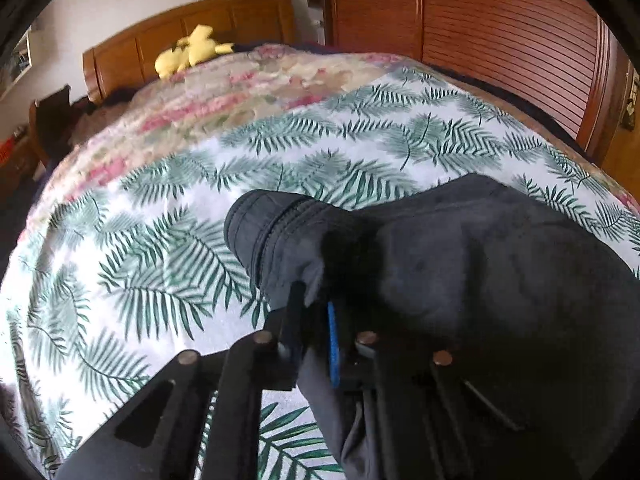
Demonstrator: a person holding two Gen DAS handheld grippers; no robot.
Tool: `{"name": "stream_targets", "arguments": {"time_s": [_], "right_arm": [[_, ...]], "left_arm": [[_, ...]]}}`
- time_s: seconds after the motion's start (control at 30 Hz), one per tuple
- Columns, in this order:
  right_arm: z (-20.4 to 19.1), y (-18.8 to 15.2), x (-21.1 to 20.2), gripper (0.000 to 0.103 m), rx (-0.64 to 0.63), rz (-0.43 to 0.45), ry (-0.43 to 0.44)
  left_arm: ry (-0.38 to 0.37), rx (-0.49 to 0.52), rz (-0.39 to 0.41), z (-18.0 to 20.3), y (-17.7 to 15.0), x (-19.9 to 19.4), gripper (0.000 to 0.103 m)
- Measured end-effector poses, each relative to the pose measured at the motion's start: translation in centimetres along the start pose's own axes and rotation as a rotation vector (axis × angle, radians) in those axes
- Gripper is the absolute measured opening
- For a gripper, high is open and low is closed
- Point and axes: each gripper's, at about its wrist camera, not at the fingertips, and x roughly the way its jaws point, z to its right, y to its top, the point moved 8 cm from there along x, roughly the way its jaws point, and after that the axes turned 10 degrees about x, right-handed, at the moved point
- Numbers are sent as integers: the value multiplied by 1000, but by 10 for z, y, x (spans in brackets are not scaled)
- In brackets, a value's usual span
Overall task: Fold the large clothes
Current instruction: 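Grasp the jacket bundle with the left tool and lift it off the bed, then carry the jacket toward the wardrobe with the left tool and release it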
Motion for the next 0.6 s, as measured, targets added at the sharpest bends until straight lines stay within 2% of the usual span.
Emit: {"name": "stream_targets", "arguments": {"time_s": [0.13, 0.23, 0.4, 0.6], "right_arm": [[1, 16, -18, 18, -32, 61, 6], [10, 35, -38, 17, -53, 104, -12], [43, 62, -85, 16, -82, 178, -80], [104, 105, -170, 16, -98, 304, -231]], "left_arm": [[8, 7, 54, 17, 26, -18, 5], [-17, 36, 88, 51, 54, -26, 4], [-82, 110, 149, 142, 108, -29, 4], [-223, 101, 192, 254, 177, -18, 4]]}}
